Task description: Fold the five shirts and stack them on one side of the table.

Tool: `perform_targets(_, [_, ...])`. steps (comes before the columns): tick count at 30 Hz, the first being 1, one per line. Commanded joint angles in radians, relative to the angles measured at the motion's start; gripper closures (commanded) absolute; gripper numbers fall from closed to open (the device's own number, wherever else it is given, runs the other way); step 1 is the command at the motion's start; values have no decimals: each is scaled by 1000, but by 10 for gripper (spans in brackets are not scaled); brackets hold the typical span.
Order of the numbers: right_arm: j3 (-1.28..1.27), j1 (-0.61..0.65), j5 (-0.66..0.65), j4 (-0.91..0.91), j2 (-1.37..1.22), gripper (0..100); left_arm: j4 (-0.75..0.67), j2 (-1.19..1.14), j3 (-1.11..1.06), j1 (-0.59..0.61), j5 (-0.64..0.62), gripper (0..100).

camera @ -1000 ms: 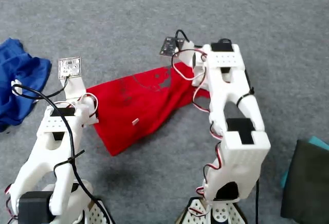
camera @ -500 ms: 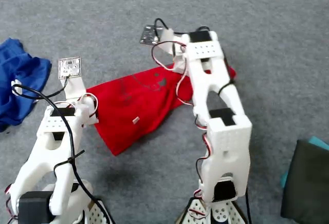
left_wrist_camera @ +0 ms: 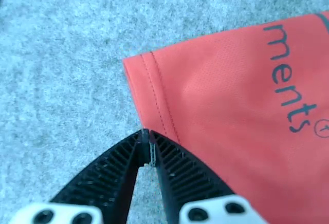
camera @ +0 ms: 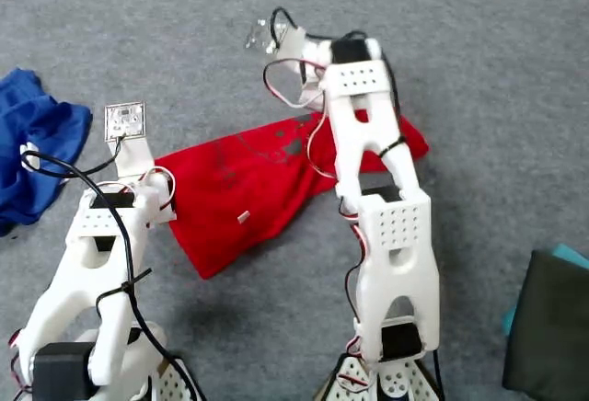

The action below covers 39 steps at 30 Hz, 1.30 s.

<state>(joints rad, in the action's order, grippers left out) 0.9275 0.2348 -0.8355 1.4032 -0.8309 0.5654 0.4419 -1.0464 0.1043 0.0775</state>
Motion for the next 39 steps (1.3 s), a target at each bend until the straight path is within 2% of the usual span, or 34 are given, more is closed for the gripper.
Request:
perform_targets(1, [248, -45, 9, 238, 18, 989, -12, 4, 14, -2, 0, 980])
perform_targets(4, [380, -77, -8, 391, 16, 989, -12, 4, 14, -2, 0, 980])
perform_targets(7, [355, -137, 2, 385, 41, 990, -12, 4, 14, -2, 0, 980])
perform_targets(15, [-160, -209, -6, 379, 291, 992, -14, 4, 12, -2, 0, 980])
perform_targets(19, [-464, -211, -25, 278, 450, 991, -14, 4, 12, -2, 0, 980])
perform_targets(26, [-866, -163, -34, -44, 556, 990, -14, 4, 15, -2, 0, 980])
perform_targets(32, [-886, -94, 28, -226, 489, 990, -14, 2, 17, -17, 0, 980])
perform_targets(39, [-668, -77, 74, -281, 378, 990, -14, 2, 14, -26, 0, 980])
